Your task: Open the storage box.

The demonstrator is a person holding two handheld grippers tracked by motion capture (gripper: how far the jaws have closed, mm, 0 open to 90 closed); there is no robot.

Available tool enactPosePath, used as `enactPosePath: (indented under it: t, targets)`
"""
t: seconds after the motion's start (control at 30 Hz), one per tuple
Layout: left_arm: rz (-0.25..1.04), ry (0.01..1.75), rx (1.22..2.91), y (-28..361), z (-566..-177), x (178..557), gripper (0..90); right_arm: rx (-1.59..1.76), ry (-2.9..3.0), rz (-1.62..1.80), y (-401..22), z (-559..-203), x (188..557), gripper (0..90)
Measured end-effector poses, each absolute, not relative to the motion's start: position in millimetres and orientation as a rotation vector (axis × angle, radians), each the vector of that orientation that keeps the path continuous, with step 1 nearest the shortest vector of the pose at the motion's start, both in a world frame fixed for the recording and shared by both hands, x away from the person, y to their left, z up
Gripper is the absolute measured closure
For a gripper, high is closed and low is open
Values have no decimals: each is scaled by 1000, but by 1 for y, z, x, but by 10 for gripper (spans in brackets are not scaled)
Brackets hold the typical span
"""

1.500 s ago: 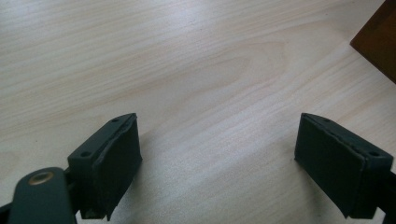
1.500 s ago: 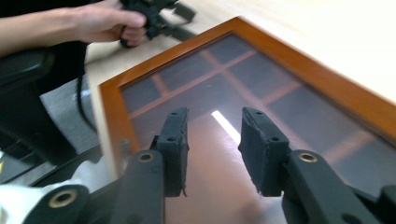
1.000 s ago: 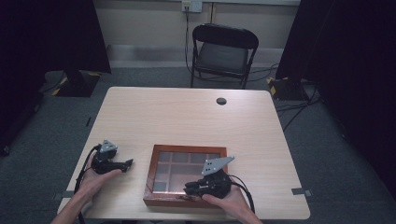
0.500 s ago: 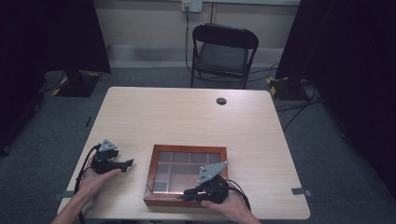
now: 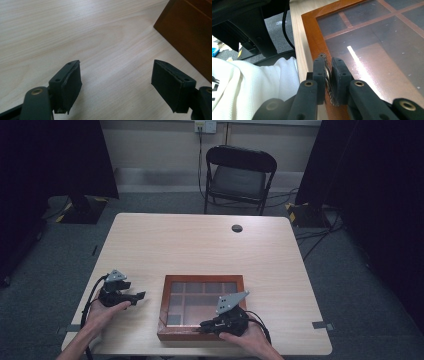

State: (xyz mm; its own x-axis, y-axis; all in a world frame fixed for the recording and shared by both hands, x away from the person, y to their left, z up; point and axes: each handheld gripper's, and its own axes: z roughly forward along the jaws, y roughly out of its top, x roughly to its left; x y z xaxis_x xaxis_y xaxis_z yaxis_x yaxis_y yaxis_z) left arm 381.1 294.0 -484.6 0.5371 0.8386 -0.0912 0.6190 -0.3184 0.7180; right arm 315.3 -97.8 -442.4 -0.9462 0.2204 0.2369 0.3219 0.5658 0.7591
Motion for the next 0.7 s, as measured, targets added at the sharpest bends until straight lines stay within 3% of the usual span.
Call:
enactPosePath:
  t: [0.7]
  targets:
    - [291, 1070, 2016, 281, -474, 376, 196, -435, -2646, -1361, -101, -412, 325, 826]
